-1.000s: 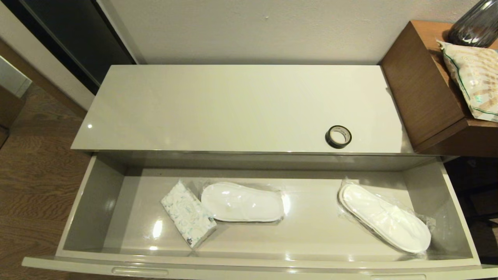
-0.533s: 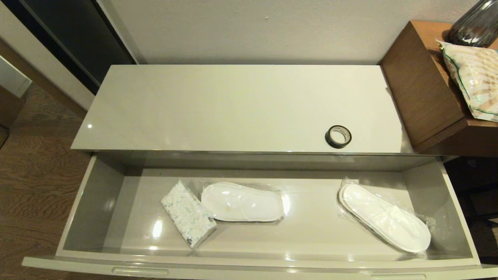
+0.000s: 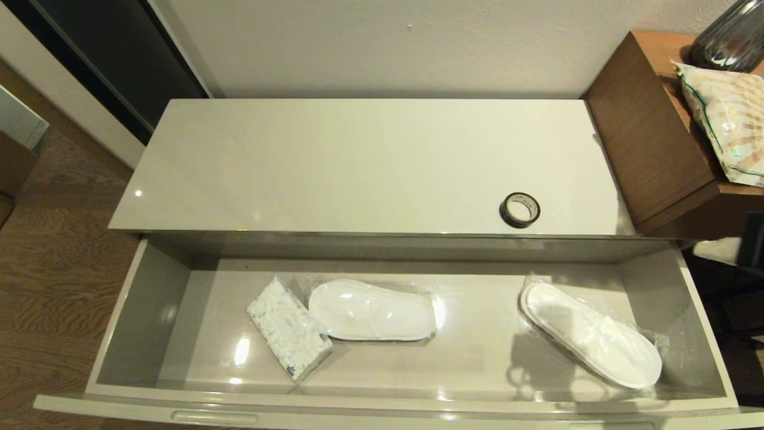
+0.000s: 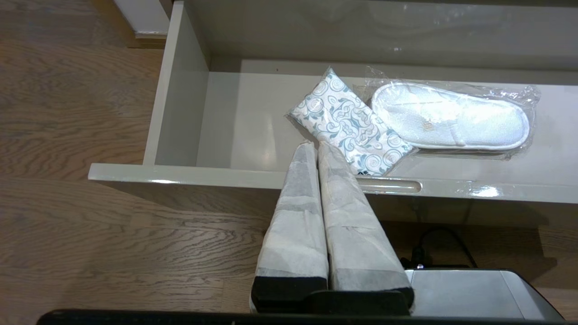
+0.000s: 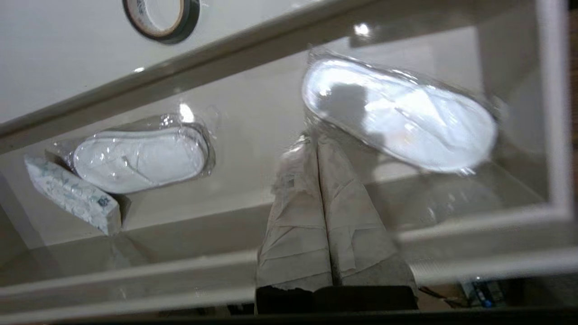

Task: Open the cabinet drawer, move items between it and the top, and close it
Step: Pick up the adhesive tape on the table

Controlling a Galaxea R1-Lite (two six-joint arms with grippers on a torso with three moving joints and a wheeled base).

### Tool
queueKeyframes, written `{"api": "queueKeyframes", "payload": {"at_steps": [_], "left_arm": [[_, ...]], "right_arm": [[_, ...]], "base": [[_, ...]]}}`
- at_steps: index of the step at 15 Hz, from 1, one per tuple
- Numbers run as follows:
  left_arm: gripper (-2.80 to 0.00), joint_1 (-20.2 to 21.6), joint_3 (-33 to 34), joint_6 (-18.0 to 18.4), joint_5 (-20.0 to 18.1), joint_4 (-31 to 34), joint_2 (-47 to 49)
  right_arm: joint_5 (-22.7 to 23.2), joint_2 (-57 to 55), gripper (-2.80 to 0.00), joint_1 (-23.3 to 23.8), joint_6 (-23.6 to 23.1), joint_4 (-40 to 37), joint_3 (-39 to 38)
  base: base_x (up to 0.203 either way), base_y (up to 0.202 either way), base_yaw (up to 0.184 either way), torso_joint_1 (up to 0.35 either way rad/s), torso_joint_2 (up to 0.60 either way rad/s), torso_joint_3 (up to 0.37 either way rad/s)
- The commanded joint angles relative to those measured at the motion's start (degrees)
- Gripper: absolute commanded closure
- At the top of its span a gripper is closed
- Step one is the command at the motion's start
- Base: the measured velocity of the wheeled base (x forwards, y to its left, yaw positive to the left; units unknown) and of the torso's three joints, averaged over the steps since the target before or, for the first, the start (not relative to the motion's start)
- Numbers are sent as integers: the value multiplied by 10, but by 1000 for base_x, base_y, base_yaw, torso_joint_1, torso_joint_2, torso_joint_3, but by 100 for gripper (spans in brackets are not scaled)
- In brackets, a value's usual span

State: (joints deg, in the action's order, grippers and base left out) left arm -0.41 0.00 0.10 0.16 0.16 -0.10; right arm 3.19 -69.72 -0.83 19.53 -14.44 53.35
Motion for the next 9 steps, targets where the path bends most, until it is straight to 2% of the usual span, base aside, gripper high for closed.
{"api": "queueKeyframes", "payload": {"at_steps": [1,5,9], "left_arm": [[0,0,0,0,0,0,1],[0,0,0,0,0,0,1],[0,0,0,0,0,0,1]], "right_arm": [[1,-171,0,-29,10,109,3],[-11,-269,0,-59,45,215,40],[-30,-280,0,-93,90,194,141]], "base": [[0,0,0,0,0,0],[0,0,0,0,0,0],[0,0,0,0,0,0]]}}
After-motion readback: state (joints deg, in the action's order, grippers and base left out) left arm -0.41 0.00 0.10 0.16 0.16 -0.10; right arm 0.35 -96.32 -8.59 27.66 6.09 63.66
